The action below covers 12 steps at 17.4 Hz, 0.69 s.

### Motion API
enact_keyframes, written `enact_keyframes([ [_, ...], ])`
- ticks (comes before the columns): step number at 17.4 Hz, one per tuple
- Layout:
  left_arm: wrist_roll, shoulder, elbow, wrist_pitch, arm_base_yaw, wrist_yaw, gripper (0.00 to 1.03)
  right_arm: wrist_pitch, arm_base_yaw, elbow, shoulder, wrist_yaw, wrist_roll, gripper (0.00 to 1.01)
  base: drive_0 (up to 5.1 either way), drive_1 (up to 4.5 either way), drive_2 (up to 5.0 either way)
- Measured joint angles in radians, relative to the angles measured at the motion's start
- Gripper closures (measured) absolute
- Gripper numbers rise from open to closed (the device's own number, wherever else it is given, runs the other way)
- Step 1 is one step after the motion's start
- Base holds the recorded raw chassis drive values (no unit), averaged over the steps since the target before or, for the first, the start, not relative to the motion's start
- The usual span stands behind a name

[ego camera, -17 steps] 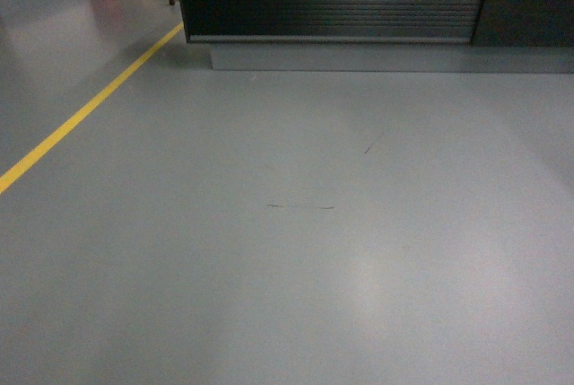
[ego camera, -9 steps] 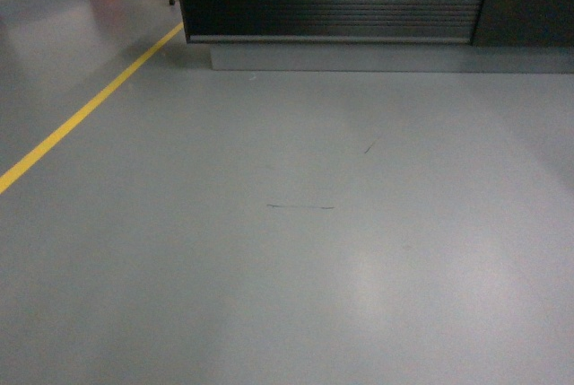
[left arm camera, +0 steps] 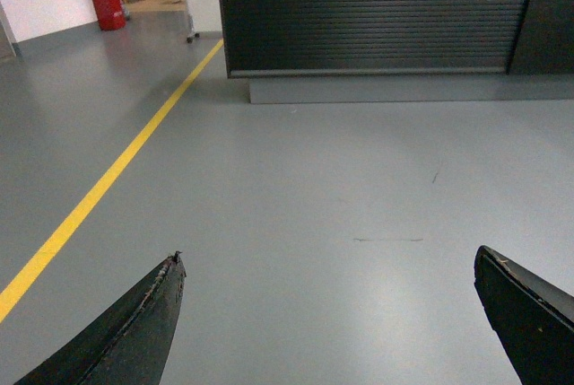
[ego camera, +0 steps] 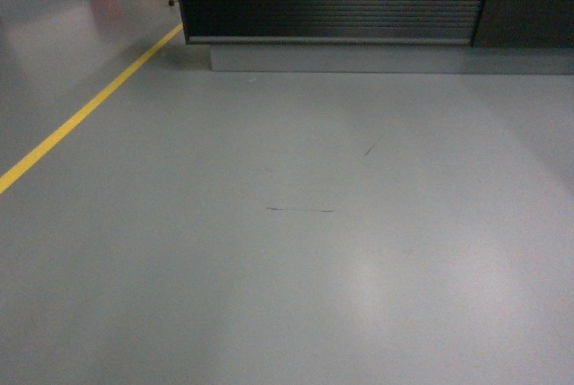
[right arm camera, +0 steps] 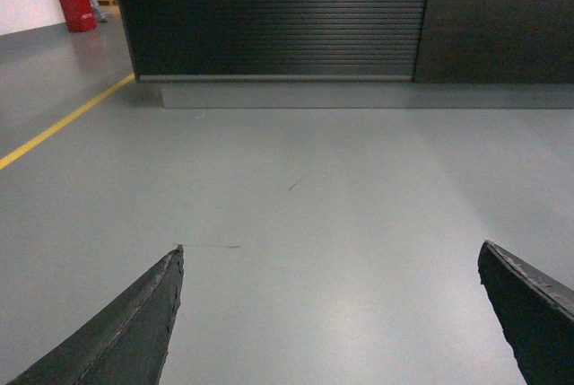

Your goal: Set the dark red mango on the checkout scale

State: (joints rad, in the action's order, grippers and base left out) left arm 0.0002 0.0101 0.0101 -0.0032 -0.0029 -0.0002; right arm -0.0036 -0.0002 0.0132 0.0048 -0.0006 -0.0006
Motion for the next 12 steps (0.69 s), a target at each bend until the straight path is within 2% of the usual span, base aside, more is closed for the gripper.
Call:
enact_keyframes([
  [12,0.000,0.000,0.000,0.000,0.000,0.000,0.05,0.000,0.000,0.000,0.000,0.000,0.000,0.03,0.1,1.33,-1.1],
])
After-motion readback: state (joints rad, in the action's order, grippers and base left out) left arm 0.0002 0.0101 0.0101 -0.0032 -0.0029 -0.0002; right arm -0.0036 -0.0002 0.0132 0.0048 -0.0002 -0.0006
